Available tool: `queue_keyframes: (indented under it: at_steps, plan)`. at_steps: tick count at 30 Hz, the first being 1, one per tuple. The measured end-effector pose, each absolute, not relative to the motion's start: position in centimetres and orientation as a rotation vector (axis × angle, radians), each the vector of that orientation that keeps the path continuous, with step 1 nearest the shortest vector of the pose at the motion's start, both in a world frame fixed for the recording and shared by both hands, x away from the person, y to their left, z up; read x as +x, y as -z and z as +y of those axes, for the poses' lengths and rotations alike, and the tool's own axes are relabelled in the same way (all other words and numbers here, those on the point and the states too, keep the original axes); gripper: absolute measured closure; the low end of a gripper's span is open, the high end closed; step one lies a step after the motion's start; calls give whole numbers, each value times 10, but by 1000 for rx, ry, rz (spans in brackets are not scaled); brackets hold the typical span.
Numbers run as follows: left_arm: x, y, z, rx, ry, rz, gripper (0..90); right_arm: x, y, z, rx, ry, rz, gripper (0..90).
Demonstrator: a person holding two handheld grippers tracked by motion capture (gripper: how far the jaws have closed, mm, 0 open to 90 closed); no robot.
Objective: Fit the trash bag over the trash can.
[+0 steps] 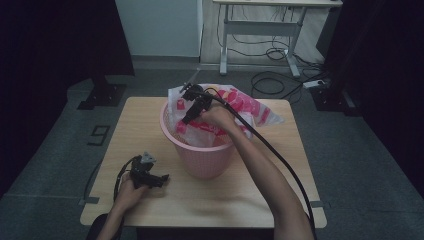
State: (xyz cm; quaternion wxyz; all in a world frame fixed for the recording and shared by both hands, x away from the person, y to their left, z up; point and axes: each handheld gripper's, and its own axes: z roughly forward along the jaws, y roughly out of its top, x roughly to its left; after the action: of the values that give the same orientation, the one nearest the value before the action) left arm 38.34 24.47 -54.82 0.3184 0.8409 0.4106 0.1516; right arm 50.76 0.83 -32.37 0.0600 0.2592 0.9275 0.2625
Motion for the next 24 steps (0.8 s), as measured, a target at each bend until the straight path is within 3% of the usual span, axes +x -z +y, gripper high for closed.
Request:
queue_keyframes:
  at_steps: [5, 11, 17, 24]
  plan:
    - [383, 548, 245, 2212, -399, 1080, 0, 490, 291, -12, 747, -891, 2747, 255]
    - [383, 548, 244, 2211, -398, 1080, 0, 473, 266, -50, 760, -908, 2686, 281]
    - [383, 548, 244, 2210, -399, 1082, 0, 458, 255, -97, 811, -911, 2640, 340]
    - [383, 548, 244, 2210, -401, 1084, 0, 435, 255, -152, 891, -935, 2599, 333]
